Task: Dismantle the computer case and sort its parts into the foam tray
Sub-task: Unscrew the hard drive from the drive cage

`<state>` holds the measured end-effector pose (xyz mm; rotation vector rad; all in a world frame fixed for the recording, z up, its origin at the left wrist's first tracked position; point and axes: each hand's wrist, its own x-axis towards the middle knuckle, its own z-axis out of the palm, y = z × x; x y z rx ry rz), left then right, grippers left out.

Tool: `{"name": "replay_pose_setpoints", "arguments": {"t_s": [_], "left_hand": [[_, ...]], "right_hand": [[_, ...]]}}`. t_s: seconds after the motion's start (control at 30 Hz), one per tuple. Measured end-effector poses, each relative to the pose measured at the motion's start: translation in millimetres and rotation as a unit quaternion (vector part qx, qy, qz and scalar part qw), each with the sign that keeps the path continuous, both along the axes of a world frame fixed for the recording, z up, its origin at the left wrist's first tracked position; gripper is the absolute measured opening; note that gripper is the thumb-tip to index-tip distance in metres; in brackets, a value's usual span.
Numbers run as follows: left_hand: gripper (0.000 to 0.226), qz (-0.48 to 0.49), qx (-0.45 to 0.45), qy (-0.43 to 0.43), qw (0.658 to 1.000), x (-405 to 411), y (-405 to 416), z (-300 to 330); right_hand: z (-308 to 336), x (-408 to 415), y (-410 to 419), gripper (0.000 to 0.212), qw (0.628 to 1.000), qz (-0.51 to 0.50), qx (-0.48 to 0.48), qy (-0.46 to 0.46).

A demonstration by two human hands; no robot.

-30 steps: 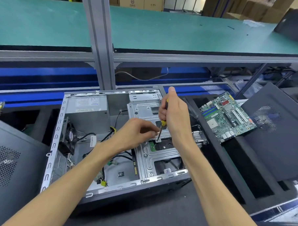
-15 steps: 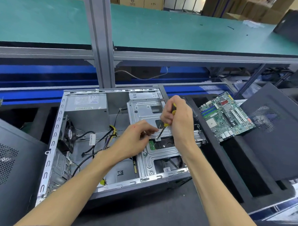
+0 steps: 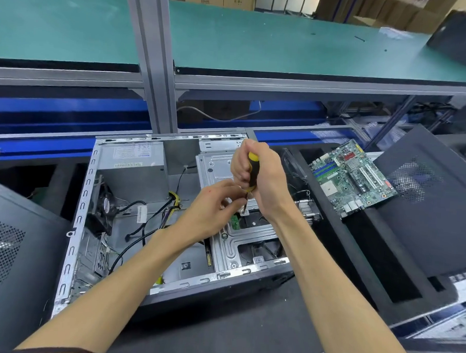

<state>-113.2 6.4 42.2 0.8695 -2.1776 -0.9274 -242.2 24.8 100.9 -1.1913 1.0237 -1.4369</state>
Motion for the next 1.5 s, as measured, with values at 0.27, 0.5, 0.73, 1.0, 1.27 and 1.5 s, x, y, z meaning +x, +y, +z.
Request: {"name": "replay_pose_setpoints", "arguments": {"t_s": [0.27, 0.5, 0.73, 1.0, 1.27, 1.5], "left_hand": [[0.008, 0.011, -0.058, -0.011, 0.998, -0.1, -2.0, -2.0], [0.013, 0.003, -0.057, -0.051, 0.997, -2.9, -0.4, -8.0], [0.015, -0.01, -0.071, -0.074, 0.995, -0.4, -0.7, -4.2], [0.026, 0.038, -0.06, -0.094, 0.993, -6.9, -0.8, -1.0], [0.015, -0.037, -0.019, -0.113, 0.993, -6.8, -7.3, 6.1], [0.028, 0.001, -0.032, -0.123, 0.992, -17.5, -8.4, 1.3]], "right_hand": [[-1.4, -2.2, 1.6, 0.058, 1.0, -0.009, -0.008, -0.007], [2.0, -2.8, 10.4, 0.06, 0.997, -0.006, 0.015, -0.075], [11.4, 6.2, 12.0, 0.067, 0.999, 0.025, 0.034, -0.018], [13.0, 15.7, 24.5, 0.046, 0.987, -0.094, -0.024, 0.127], [23.1, 2.3, 28.9, 0.038, 0.992, -0.086, 0.003, 0.09], [20.8, 1.1, 32.5, 0.039, 0.986, -0.116, 0.006, 0.121]]}}
